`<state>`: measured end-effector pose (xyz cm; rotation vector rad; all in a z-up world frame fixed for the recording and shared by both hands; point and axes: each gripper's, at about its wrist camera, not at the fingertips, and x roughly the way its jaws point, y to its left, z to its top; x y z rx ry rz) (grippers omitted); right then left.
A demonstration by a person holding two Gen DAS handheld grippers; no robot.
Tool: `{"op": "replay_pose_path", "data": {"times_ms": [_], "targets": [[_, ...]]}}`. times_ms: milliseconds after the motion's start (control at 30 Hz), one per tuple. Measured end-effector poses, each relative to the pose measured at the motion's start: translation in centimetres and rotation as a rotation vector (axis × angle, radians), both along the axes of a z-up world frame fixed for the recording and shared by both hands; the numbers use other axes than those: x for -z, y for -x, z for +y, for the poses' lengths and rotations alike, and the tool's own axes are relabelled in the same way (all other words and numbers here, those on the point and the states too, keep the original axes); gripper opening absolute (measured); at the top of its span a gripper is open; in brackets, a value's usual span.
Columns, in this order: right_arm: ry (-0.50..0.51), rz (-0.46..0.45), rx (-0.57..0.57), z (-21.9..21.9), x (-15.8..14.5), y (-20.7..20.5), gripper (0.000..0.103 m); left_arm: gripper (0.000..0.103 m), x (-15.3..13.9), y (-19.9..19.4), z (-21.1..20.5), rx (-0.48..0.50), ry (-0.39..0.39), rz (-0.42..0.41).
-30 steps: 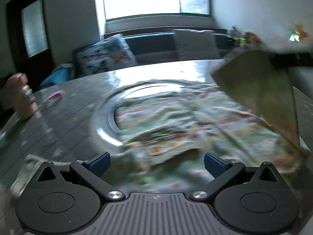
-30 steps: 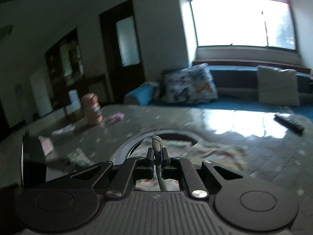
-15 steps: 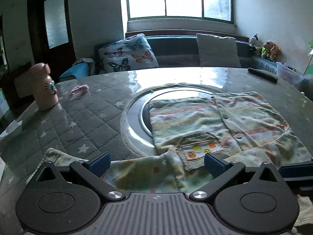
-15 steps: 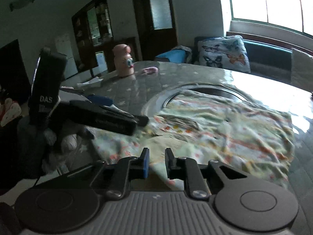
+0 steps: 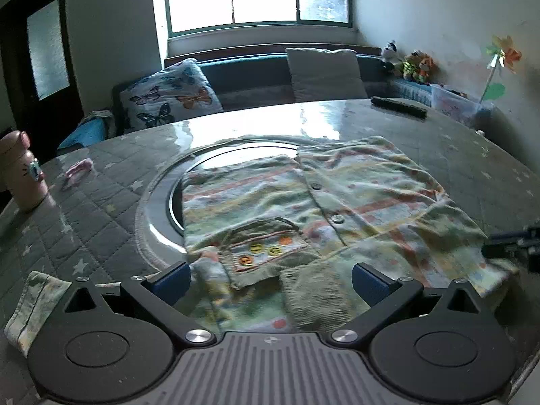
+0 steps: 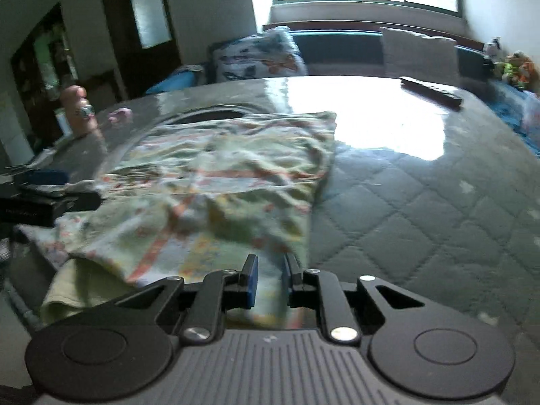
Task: Fold clothes
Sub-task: 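Open the right tool and smooth the folded side flat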
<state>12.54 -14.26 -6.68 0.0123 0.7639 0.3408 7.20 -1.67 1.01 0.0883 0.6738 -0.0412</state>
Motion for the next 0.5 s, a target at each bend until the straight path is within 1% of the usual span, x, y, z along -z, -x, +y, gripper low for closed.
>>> {"op": "replay_pose_path", "data": {"times_ms": [133,200,333,400,500], "targets": [[-0.007,-0.037,-0.008,0.1,-0.7,-1.0,0.016,0.103,0.3,-0.1,-0.8,0.025,-0.008,0.008],[-0.014,-0.053,-0.029,0.8,-0.8,-2.2,0.016,0.103,0.6,-0.3,-1.2,0.035,-0.015,0.015],[-0.003,-0.048,-0.055,2.1,0.3,-4.9,0.016,0.103,1.3,-0.6,-1.4,0.029,-0.038,0.033],[0.020,-0.049,-0.046,2.4,1.0,-5.8,0.016,0.103,1.7,-0.8,-1.3,0.018,-0.056,0.039],[0.011,-0.051,-0.033,2.2,1.3,-6.5,0.016,0.103,2.2,-1.1,-0.6,-0.006,-0.077,0.050]]}}
